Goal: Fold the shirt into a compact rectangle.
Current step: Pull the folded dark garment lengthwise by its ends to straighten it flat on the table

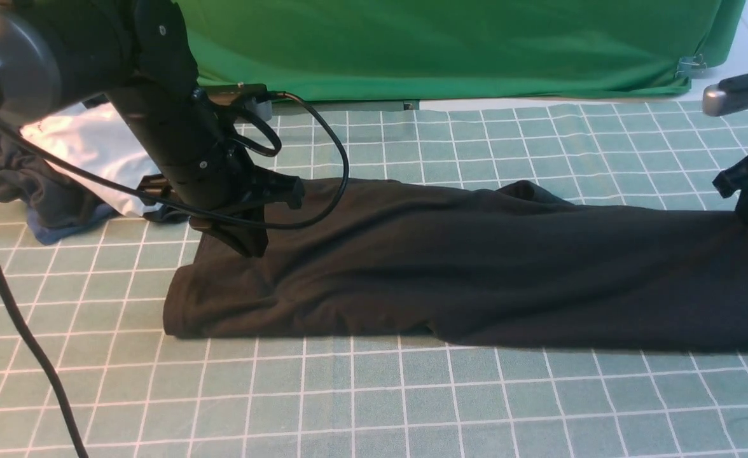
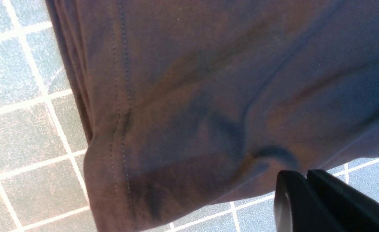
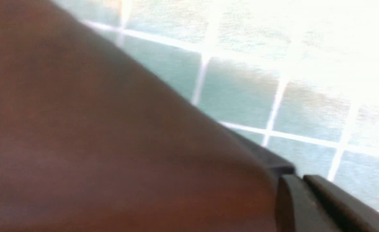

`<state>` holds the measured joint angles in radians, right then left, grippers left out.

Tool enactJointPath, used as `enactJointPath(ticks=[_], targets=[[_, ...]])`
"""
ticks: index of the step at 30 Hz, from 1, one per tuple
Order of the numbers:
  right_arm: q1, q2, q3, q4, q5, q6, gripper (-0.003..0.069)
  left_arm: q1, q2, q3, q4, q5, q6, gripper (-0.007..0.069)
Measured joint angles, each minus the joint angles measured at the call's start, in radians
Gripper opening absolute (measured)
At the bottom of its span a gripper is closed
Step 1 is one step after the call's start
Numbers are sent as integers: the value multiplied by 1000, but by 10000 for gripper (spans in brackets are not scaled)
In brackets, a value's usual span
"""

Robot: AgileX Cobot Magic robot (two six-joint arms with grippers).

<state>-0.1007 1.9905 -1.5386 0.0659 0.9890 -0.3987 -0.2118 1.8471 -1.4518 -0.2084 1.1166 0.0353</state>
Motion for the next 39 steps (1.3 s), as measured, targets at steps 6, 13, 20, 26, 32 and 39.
enactJointPath(ticks=[6, 13, 20, 26, 32, 39], targets=[[-5, 4, 0, -10, -21, 18, 18, 0, 0, 0, 0, 3, 1, 7], [-4, 4, -10, 15, -8, 135, 48, 0, 0, 0, 2, 3, 1, 7], [100, -19, -73, 295, -9, -44, 115, 0, 0, 0, 2, -21, -1, 7], [248, 97, -265, 393, 29, -156, 165, 0, 0, 0, 3, -21, -2, 7], [347, 275, -461, 388, 83, -186, 264, 0, 0, 0, 3, -1, -3, 7], [380, 358, -535, 316, 114, -186, 297, 0, 0, 0, 3, 7, -5, 8]])
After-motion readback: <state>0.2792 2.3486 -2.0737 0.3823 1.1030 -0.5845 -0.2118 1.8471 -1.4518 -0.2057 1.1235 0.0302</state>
